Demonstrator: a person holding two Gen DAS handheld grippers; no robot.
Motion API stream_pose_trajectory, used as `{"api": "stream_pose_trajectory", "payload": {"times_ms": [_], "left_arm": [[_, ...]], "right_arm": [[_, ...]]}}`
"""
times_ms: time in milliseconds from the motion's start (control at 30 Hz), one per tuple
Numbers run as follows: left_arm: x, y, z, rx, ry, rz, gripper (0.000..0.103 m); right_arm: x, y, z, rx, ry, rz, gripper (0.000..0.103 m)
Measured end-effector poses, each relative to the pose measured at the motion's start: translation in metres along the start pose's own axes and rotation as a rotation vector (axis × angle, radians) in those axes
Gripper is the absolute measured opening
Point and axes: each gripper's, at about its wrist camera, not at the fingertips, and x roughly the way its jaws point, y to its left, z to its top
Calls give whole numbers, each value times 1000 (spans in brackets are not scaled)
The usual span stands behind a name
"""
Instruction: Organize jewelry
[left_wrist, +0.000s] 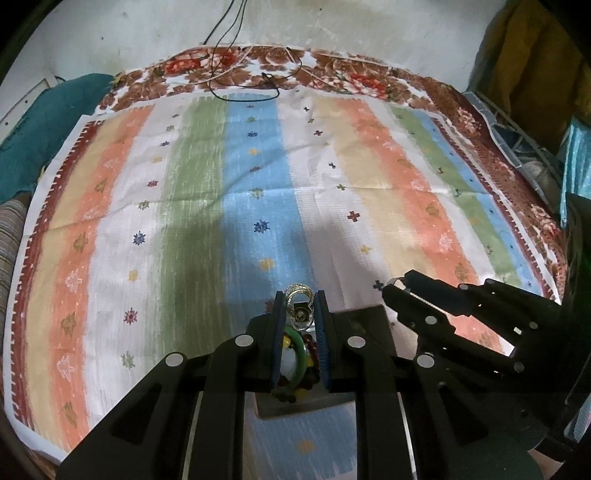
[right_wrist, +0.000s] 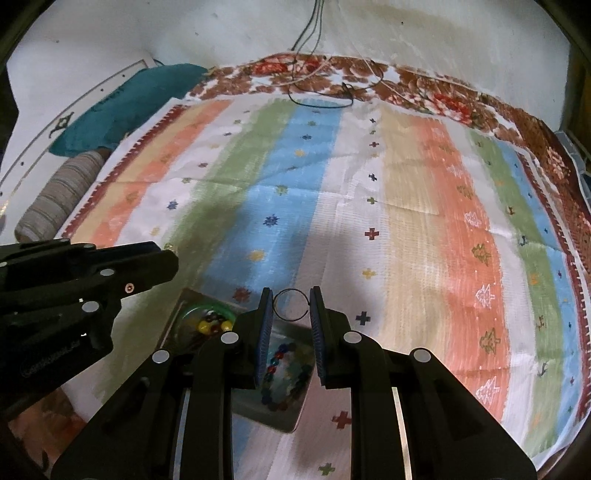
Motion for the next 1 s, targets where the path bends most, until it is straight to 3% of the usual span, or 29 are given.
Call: {"api": "stream_pose_trajectory", "payload": {"times_ms": [333, 433, 600, 967, 1000], "left_arm": [[-13, 1, -16, -16, -4, -29, 15], [-16, 6, -17, -39, -11, -28, 19], [-24, 14, -21, -79, -23, -46, 27], [-46, 8, -45, -25, -62, -33, 54], [-48, 8, -46, -21, -64, -34, 63]], "right_arm": [[-12, 5, -16, 11, 0, 54, 21], [-17, 4, -20, 18, -7, 58, 36], [-27, 0, -25, 33, -22, 66, 38], [-60, -11, -43, 24, -85, 49, 58], [-61, -12, -45, 23, -88, 49, 61]]}}
